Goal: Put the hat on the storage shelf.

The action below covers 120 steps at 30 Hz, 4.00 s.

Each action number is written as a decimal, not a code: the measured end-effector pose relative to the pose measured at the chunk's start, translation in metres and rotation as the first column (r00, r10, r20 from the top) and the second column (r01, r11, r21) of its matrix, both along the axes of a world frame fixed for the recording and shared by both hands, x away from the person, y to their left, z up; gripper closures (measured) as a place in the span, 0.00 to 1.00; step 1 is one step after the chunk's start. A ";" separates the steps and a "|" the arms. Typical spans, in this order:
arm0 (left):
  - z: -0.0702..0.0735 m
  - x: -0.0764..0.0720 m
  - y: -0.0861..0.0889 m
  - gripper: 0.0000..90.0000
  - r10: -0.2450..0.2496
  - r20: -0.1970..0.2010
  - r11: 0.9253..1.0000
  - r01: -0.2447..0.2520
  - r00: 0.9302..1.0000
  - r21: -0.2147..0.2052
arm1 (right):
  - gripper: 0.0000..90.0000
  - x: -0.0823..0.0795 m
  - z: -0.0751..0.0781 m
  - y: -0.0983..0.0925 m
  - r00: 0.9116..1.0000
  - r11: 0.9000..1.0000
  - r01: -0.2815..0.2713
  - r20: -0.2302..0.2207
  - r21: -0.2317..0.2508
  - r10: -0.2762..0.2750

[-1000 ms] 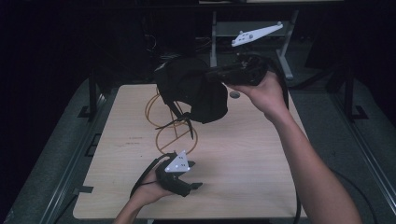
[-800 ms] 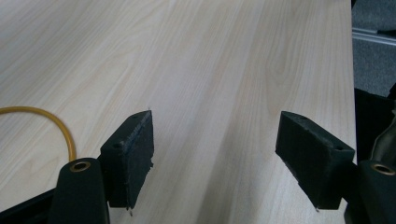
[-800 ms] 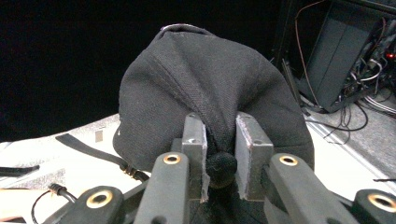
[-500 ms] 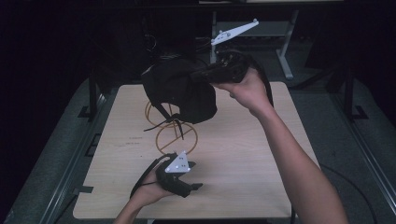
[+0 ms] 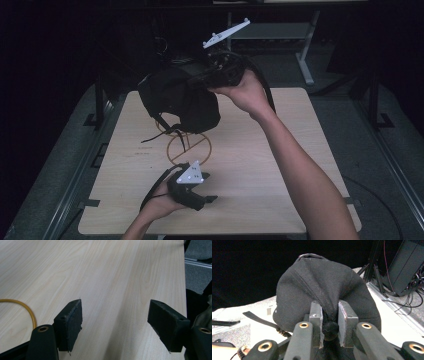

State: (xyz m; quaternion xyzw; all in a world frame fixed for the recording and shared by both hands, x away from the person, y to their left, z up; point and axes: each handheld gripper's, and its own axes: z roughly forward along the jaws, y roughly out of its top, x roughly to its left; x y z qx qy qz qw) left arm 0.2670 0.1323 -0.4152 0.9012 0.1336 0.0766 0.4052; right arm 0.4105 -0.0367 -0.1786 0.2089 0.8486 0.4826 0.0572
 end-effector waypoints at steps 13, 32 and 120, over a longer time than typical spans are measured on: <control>0.000 0.000 0.001 0.31 -0.004 -0.006 1.000 0.004 1.000 -0.006 | 0.84 0.017 -0.014 0.026 0.999 1.000 -0.011 -0.030 -0.016 0.011; -0.002 -0.002 -0.003 0.31 -0.025 -0.007 1.000 0.025 1.000 -0.005 | 0.84 0.034 -0.034 0.049 0.999 1.000 -0.008 -0.054 -0.026 0.007; -0.010 -0.004 -0.010 0.27 -0.008 -0.008 1.000 0.008 1.000 0.009 | 0.30 0.003 -0.066 -0.052 0.996 0.997 0.079 -0.044 0.020 -0.078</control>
